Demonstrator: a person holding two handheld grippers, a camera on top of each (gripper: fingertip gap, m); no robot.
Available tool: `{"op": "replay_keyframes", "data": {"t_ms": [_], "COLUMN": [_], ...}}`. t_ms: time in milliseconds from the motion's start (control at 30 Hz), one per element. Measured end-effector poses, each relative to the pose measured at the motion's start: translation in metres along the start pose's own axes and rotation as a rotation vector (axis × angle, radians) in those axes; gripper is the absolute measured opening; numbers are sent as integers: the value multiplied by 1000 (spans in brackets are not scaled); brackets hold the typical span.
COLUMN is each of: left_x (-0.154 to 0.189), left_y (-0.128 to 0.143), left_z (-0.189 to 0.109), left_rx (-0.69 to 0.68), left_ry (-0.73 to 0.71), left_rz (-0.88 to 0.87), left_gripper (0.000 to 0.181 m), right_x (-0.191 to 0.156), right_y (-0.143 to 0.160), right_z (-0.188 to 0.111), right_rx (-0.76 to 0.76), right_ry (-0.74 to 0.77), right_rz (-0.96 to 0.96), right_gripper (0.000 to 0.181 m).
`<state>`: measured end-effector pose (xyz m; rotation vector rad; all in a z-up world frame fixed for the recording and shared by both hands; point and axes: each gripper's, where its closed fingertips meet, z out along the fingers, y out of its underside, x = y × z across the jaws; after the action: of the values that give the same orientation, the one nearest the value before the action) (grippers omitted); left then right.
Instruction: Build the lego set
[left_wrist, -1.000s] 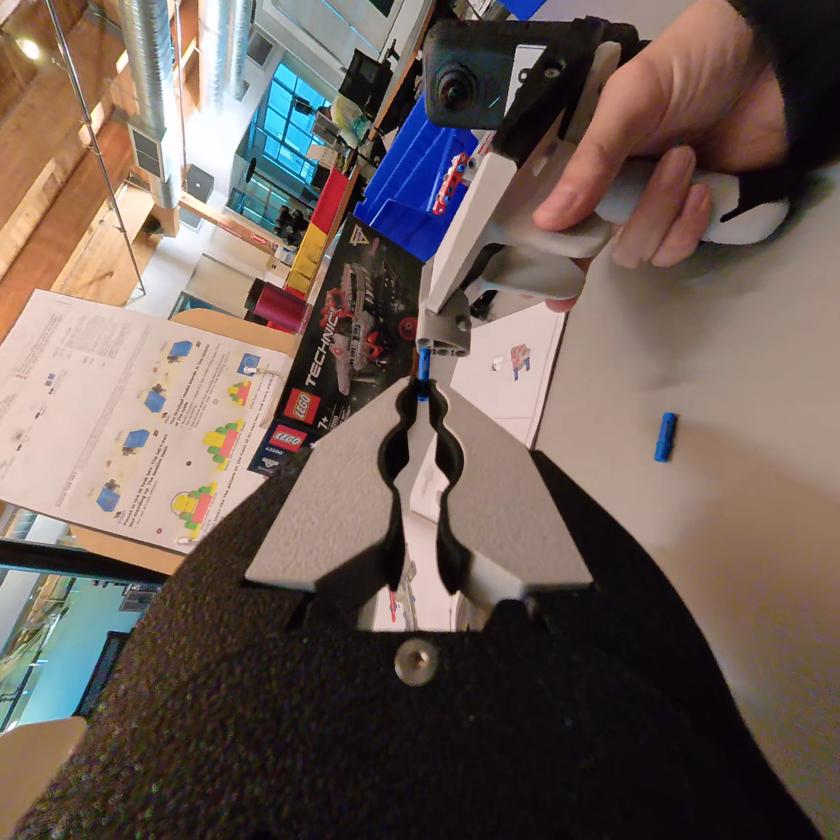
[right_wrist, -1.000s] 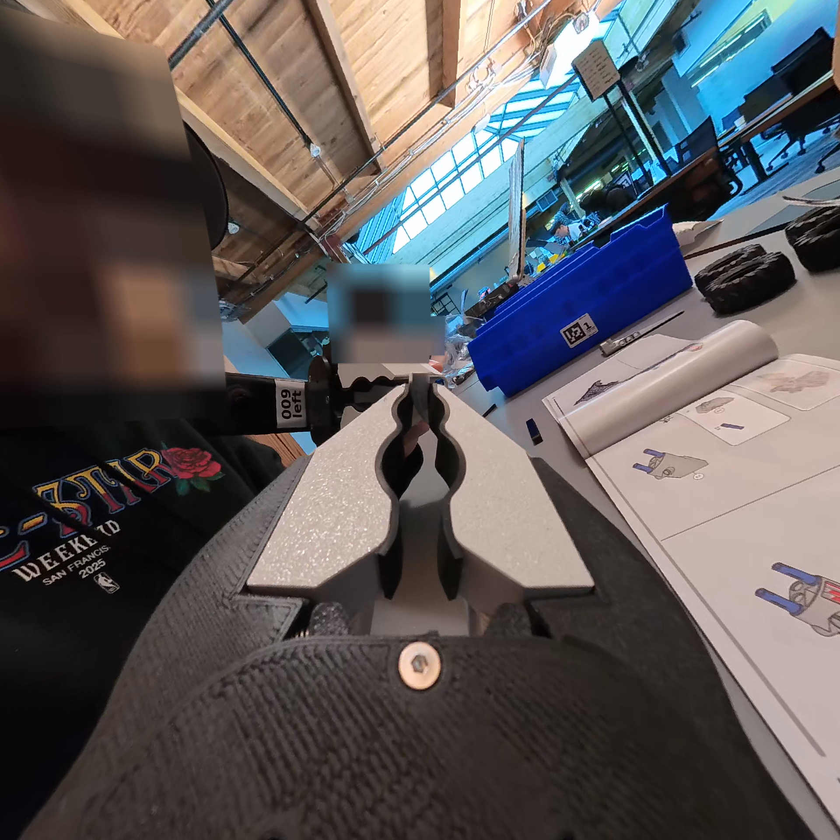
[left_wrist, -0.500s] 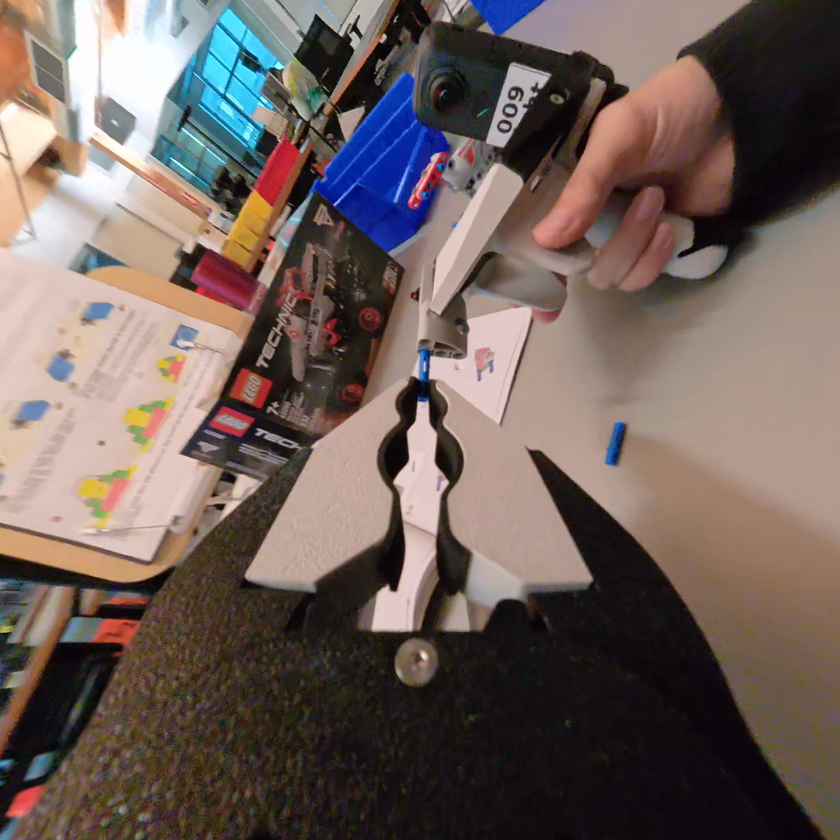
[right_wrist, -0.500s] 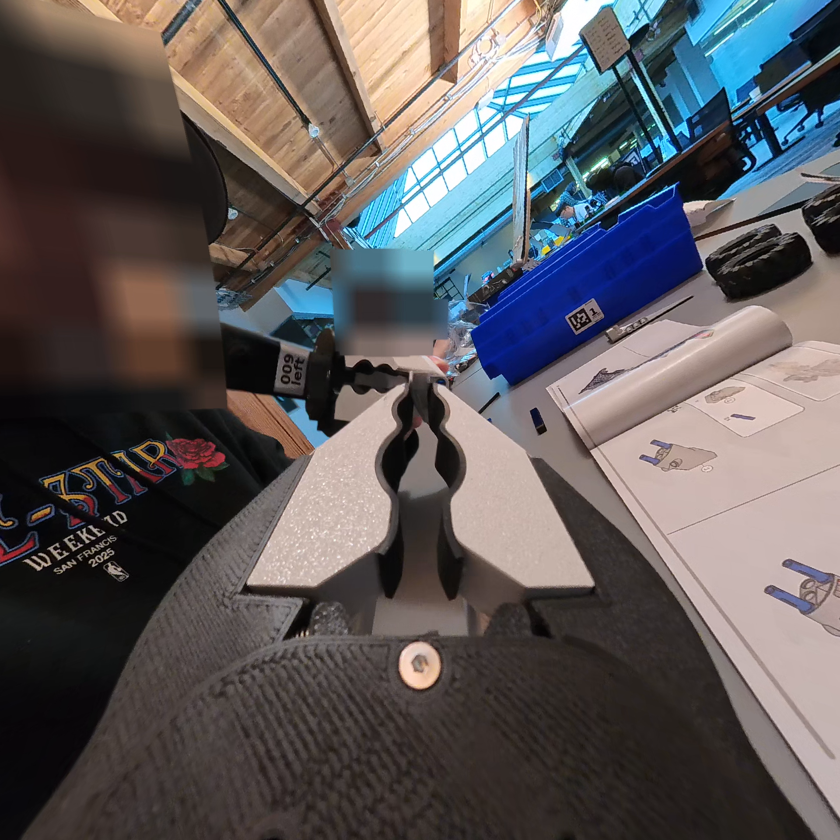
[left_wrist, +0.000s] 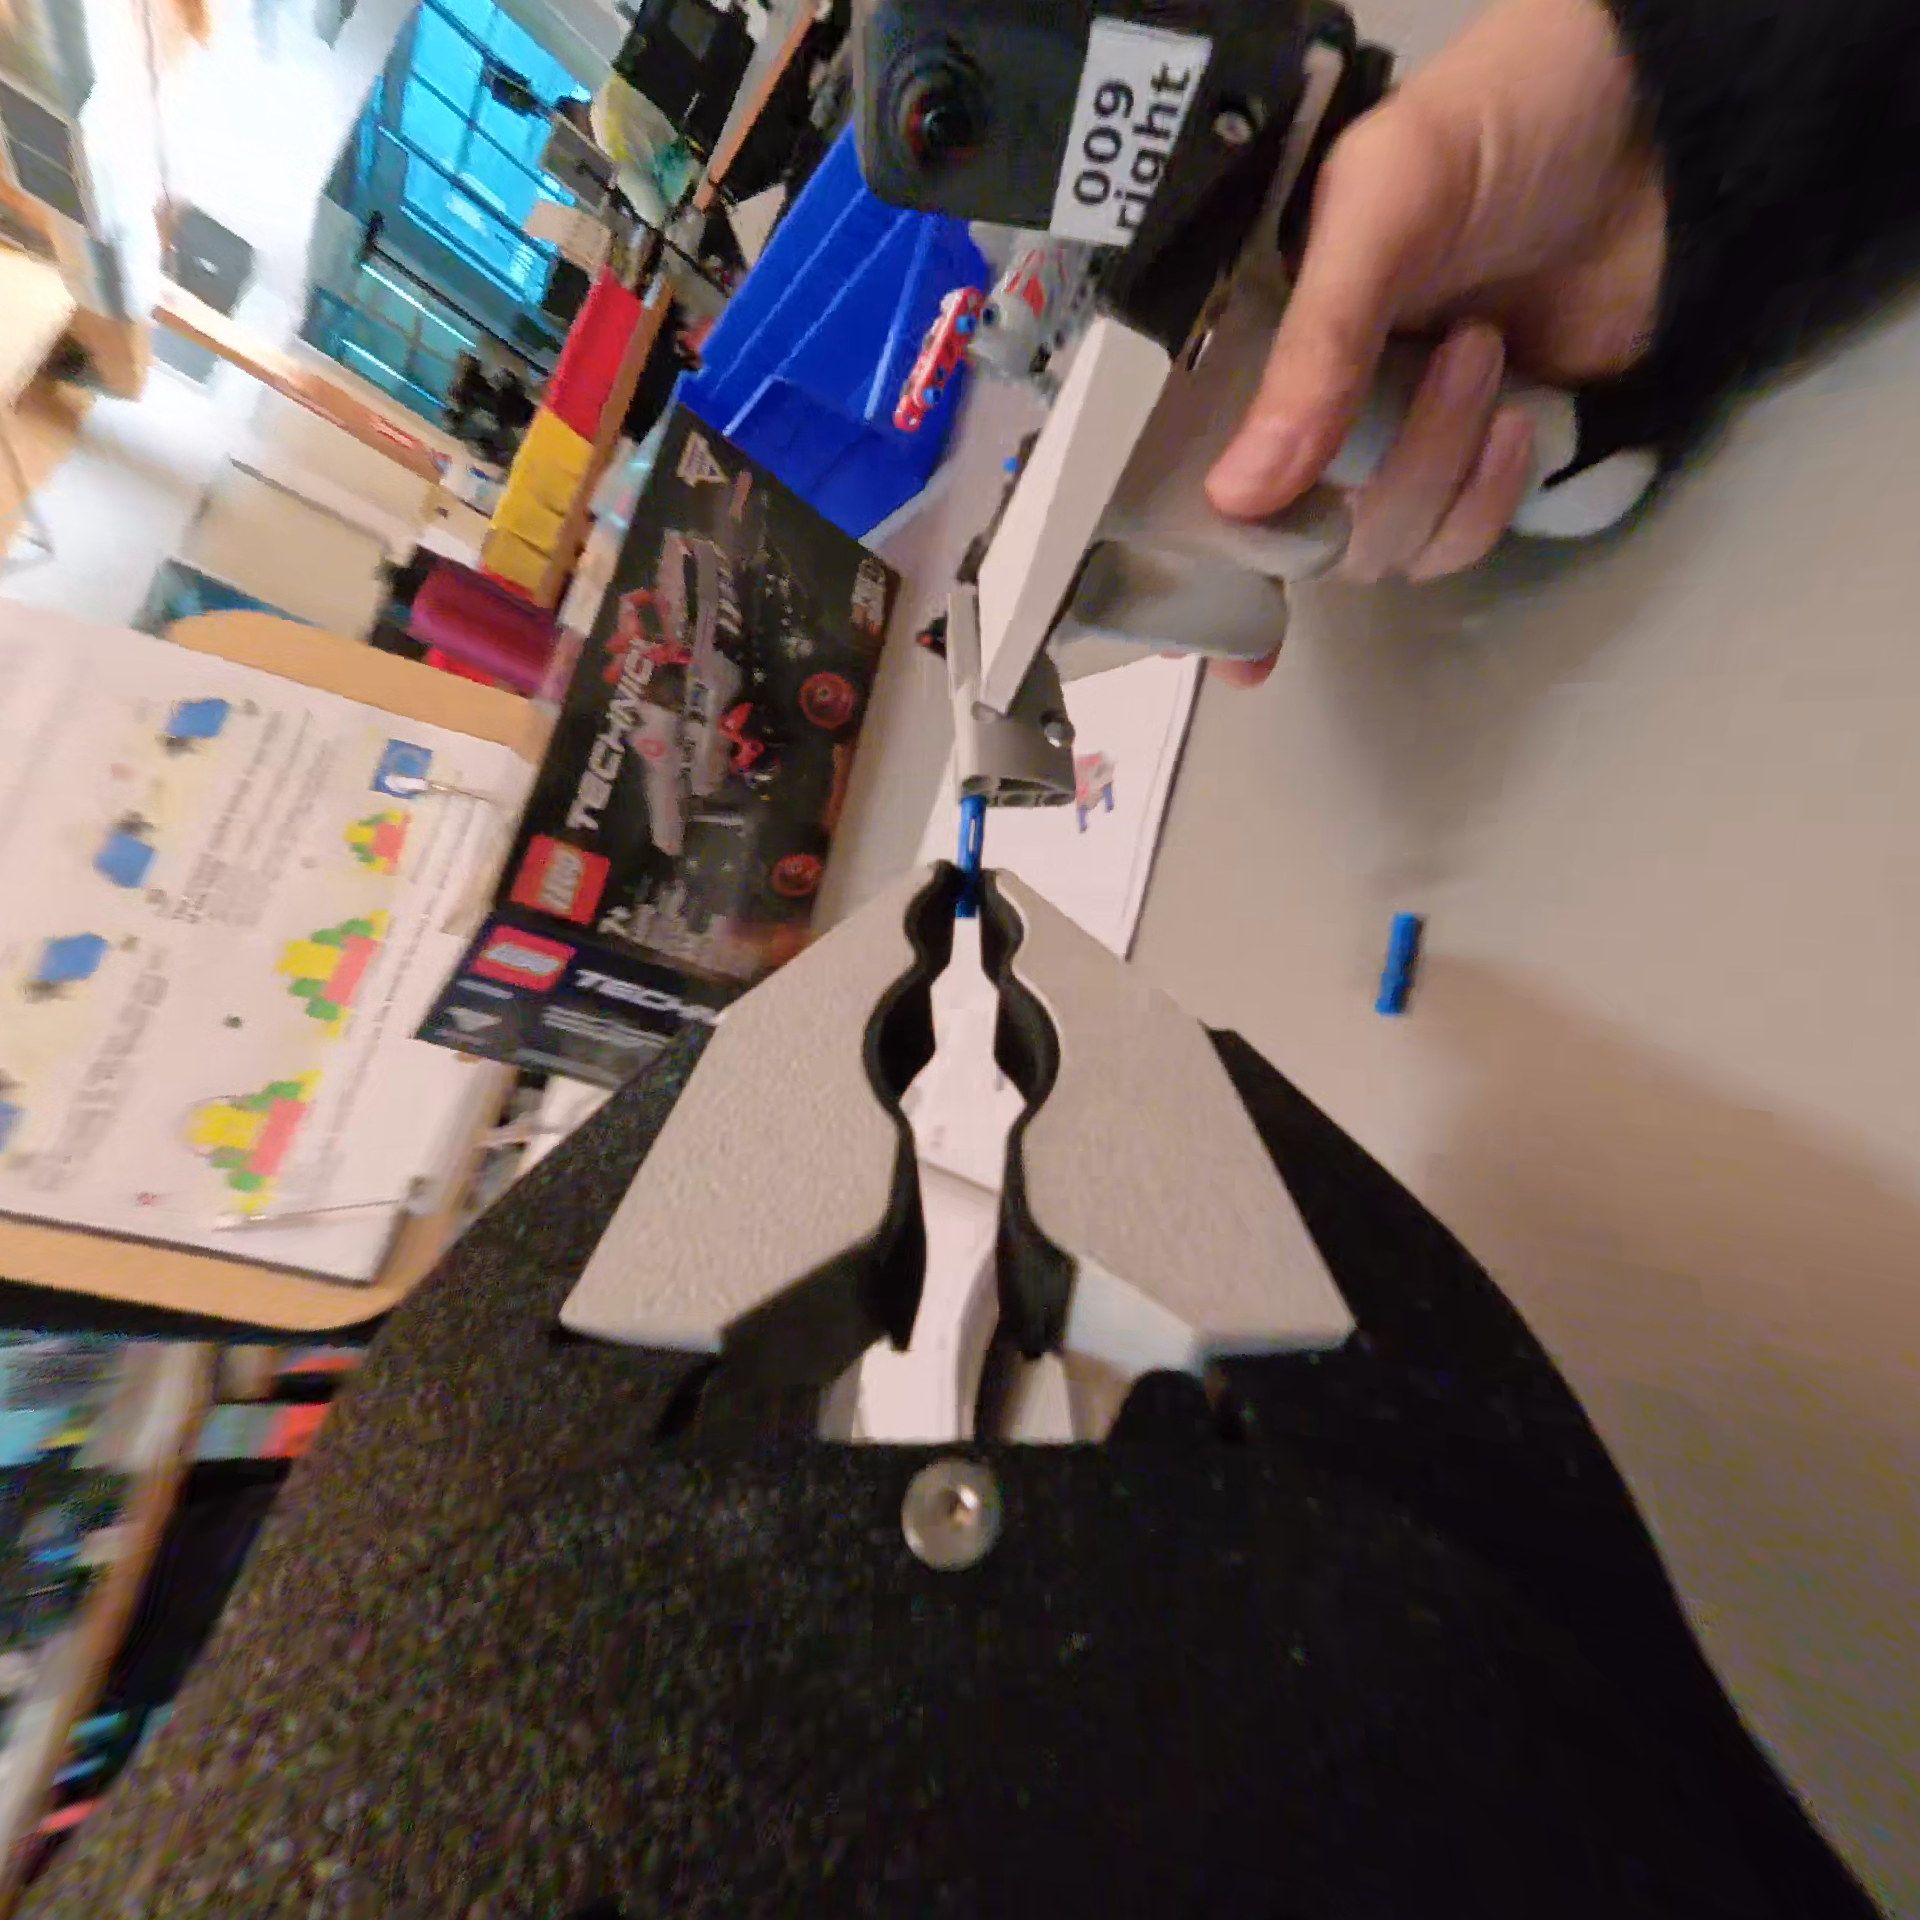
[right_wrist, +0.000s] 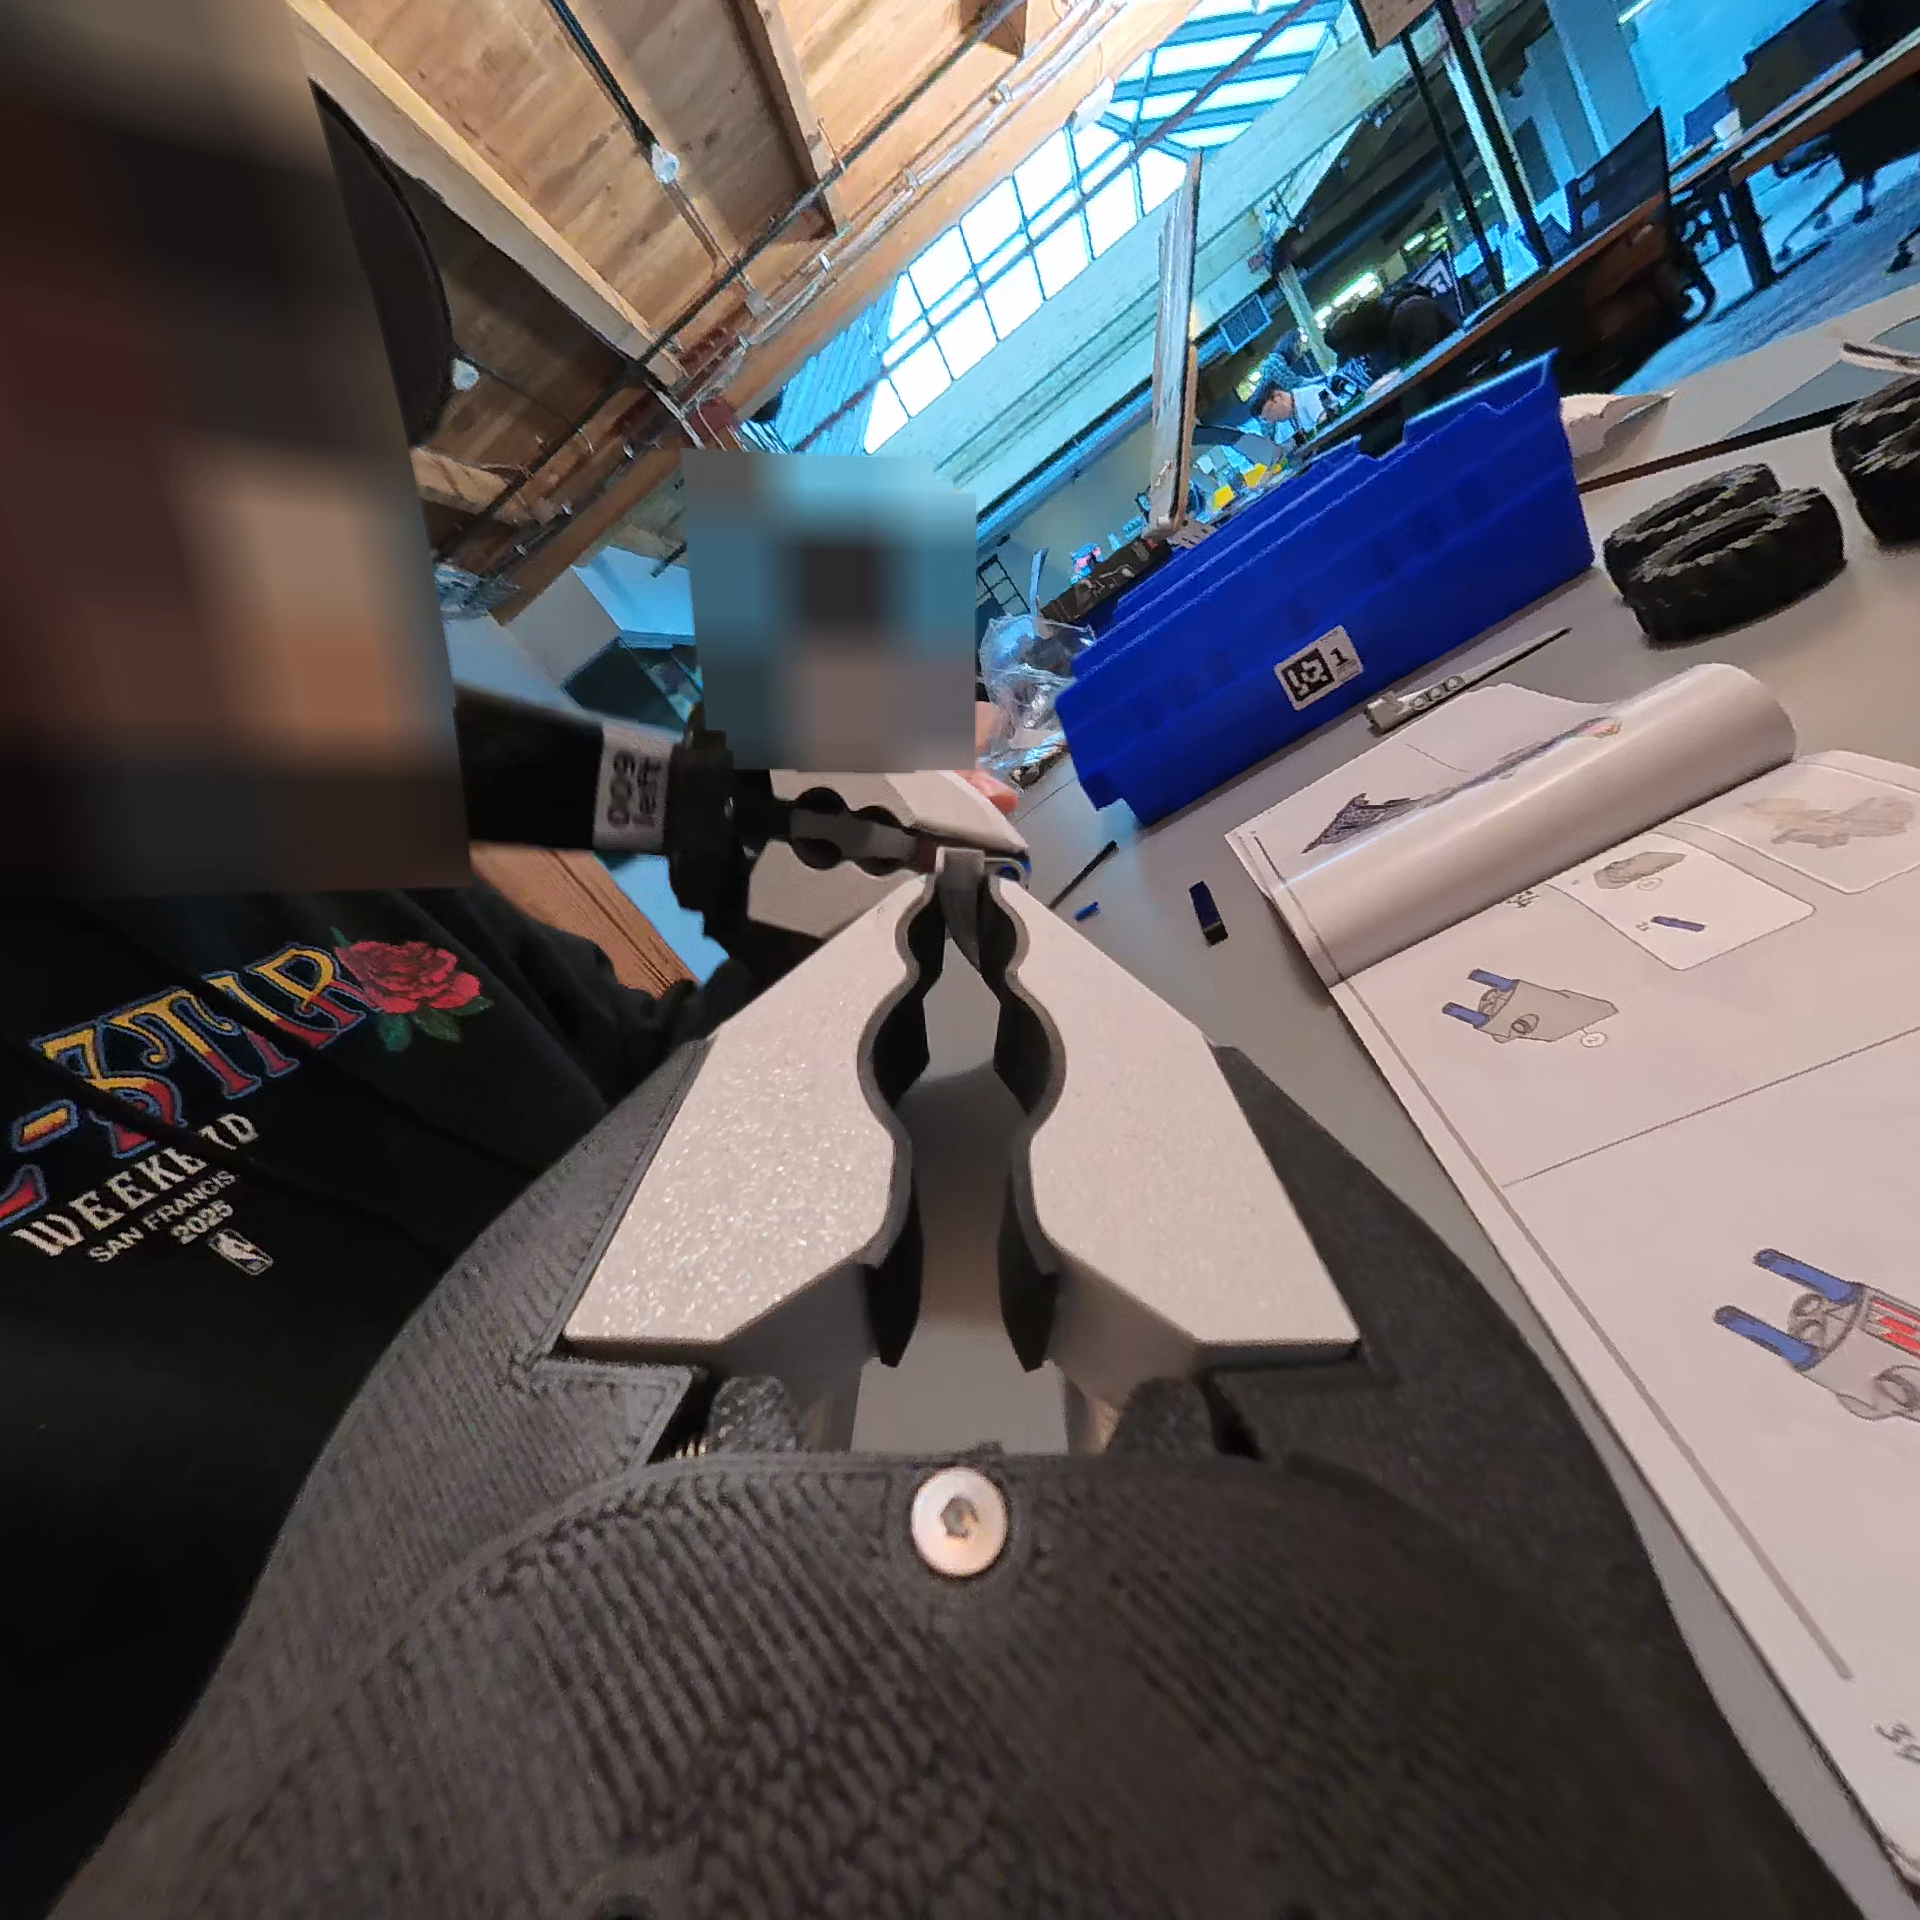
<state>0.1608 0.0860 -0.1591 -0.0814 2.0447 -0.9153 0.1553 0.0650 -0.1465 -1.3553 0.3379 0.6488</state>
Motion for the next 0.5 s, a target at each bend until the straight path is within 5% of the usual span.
{"op": "replay_keyframes", "data": {"t_ms": [33, 300, 500], "left_x": [1, 12, 8], "left_y": [0, 3, -4], "left_z": [0, 2, 3], "left_rx": [12, 92, 167], "left_ry": [39, 230, 169], "left_rz": [-71, -371, -308], "left_gripper": [2, 1, 1], "right_x": [0, 3, 0], "right_y": [1, 10, 2], "right_z": [0, 1, -3], "right_rx": [-15, -195, -98], "right_ry": [16, 170, 83], "right_rz": [-23, -193, 11], "right_gripper": [5, 5, 5]}}
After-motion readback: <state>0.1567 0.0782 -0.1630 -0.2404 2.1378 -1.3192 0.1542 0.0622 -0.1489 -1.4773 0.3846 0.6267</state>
